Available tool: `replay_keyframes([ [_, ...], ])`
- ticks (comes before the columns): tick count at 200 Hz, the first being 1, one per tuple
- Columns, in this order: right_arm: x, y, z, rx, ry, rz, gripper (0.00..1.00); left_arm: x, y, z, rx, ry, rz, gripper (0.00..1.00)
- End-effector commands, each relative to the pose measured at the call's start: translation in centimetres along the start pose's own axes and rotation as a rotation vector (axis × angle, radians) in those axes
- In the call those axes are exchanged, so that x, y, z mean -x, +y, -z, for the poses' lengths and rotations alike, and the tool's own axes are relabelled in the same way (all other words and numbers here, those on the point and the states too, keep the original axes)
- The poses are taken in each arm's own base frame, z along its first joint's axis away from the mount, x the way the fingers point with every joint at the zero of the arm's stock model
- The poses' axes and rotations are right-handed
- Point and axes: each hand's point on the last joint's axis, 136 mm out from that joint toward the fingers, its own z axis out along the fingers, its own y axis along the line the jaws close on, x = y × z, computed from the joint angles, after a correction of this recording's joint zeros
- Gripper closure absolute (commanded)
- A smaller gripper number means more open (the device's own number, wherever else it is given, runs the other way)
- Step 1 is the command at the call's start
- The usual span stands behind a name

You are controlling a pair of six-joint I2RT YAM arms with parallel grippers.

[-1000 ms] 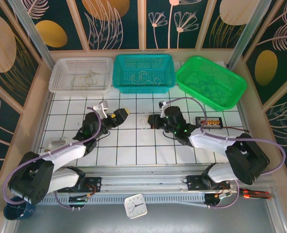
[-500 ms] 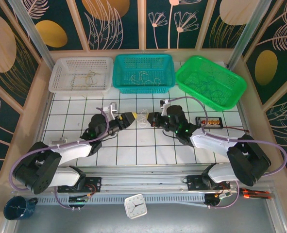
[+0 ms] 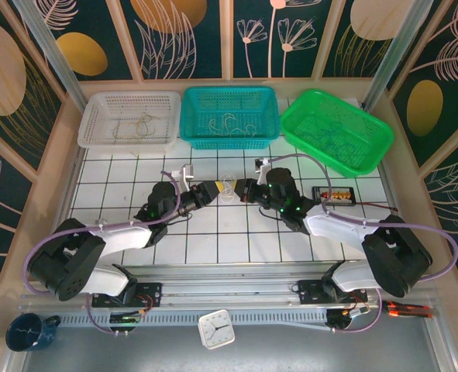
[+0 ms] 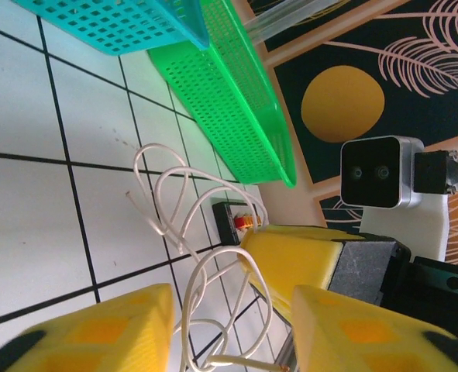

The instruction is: Untangle the cables

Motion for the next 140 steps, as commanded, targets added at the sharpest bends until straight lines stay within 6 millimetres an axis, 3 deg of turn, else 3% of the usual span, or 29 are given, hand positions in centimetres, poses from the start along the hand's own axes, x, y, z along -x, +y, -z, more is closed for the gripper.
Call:
replay_keyframes([
  [1,0.1,-0.4,0.0,0.001,-0.016,-0.003,1.0,0.7,-1.7,-0.4,-0.054,-0.021,-0.031,0.66],
  [58,0.2,-1.5,0.0,-0.03,-0.023,-0.006,1.0,0.6,-1.6,-0.3,-0.048,-0.019,-0.031,1.0],
  [88,0.1,-2.3,0.0,-0.058,-0.027,-0.007,1.0,0.7,-1.7,-0.2,-0.047,-0.023,-0.033,1.0],
  [120,-0.6,-5.6,0.0,-0.162,-0.023,-0.02,1.0,1.4,-2.8,0.3,-0.061,-0.05,-0.046,1.0],
  [140,-2.1,-7.1,-0.5,-0.171,0.028,-0.04,1.0,2.2,-4.2,0.6,-0.083,-0.074,-0.065,1.0],
])
